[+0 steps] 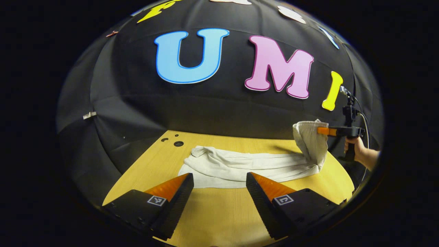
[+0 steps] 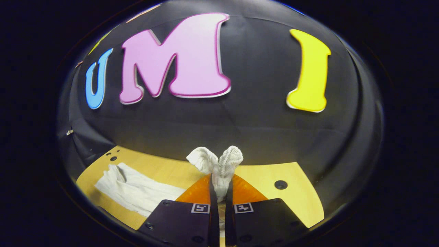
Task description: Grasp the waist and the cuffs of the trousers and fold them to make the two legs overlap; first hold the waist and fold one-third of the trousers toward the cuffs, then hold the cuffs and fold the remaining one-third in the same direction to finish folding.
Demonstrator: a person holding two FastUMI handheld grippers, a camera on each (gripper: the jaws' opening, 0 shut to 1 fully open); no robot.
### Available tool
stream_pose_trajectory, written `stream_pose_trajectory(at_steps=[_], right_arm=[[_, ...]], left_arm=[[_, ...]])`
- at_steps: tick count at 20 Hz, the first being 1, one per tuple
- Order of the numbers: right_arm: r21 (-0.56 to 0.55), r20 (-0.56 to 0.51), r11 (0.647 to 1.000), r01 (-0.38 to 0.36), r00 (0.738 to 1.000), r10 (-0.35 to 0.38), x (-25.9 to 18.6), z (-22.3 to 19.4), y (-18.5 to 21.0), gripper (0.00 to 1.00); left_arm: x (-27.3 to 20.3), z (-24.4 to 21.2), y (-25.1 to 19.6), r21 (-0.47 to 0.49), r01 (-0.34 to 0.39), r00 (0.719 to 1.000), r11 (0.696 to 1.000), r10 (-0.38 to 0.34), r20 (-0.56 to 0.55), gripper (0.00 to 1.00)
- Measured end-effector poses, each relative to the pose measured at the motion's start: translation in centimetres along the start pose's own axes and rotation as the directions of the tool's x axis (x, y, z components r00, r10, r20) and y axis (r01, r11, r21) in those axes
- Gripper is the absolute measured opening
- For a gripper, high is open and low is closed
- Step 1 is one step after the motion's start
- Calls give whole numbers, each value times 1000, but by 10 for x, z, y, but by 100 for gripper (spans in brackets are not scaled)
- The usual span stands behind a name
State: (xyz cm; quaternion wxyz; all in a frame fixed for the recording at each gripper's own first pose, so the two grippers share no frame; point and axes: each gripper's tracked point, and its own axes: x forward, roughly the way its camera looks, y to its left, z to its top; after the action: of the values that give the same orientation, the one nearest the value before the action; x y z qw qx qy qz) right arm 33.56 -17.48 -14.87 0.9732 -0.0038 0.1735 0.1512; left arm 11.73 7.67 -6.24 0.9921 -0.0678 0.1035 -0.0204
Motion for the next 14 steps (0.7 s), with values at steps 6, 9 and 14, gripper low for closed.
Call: stream_pose_trajectory(at_steps=[6,9,14], right_arm=[[-82,-145,992,-96,986,83,-5,-19,0,11],[-163,-227,975,-150,968,111,-2,-39,-5,11],[-142,-281,969,-203,947,157,24,-62,-22,17]], left_arm=[[7,-46,40,-115,-4,999,993,-2,-52,96],[28,-63,59,-210,8,998,978,-20,-56,96],[69,-65,78,-273,-2,999,962,-11,-47,96]])
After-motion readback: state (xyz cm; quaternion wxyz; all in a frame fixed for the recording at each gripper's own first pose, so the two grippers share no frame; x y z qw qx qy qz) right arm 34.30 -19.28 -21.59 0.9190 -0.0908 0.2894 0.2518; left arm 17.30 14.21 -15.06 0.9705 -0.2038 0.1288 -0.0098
